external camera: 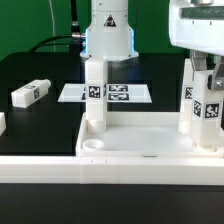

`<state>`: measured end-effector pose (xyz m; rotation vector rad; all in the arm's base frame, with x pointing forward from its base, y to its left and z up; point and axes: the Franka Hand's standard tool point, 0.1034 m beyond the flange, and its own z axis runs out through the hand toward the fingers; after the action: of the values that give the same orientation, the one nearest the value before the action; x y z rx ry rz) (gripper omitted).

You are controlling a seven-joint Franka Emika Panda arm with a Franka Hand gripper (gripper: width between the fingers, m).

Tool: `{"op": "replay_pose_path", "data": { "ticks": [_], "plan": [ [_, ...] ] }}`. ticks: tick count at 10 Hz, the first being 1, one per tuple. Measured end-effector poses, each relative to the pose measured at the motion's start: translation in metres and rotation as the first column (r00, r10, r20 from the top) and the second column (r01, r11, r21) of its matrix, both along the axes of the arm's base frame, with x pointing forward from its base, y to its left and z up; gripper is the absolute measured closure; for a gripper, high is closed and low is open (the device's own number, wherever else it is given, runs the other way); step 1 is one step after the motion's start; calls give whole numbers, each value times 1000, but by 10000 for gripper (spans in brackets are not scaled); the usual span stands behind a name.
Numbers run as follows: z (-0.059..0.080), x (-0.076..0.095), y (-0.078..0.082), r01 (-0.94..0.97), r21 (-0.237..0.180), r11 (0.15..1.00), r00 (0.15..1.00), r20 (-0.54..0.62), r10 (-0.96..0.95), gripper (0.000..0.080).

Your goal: Assemble desk

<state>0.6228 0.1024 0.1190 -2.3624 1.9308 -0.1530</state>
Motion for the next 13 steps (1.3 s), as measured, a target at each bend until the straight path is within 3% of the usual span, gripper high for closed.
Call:
{"op": "replay_pose_path", "data": {
  "ticks": [1, 2, 3, 4, 5, 9, 13],
  "plan": [
    [-1, 0, 0, -15, -2, 1000, 1000, 0, 15, 507],
    [-1, 0, 0, -55, -8, 998, 999, -2, 55, 340],
    [-1, -1, 0, -116, -16, 993, 993, -5, 116, 340],
    [-2, -1, -1, -217, -31, 976, 976, -8, 217, 189],
    [-2, -1, 0, -302, -43, 952, 953, -12, 302, 161],
    [-3, 0, 1, -633, -97, 768, 774, -46, 632, 151],
    [-2, 1, -1, -860, -125, 494, 506, -86, 858, 151]
  ]
}}
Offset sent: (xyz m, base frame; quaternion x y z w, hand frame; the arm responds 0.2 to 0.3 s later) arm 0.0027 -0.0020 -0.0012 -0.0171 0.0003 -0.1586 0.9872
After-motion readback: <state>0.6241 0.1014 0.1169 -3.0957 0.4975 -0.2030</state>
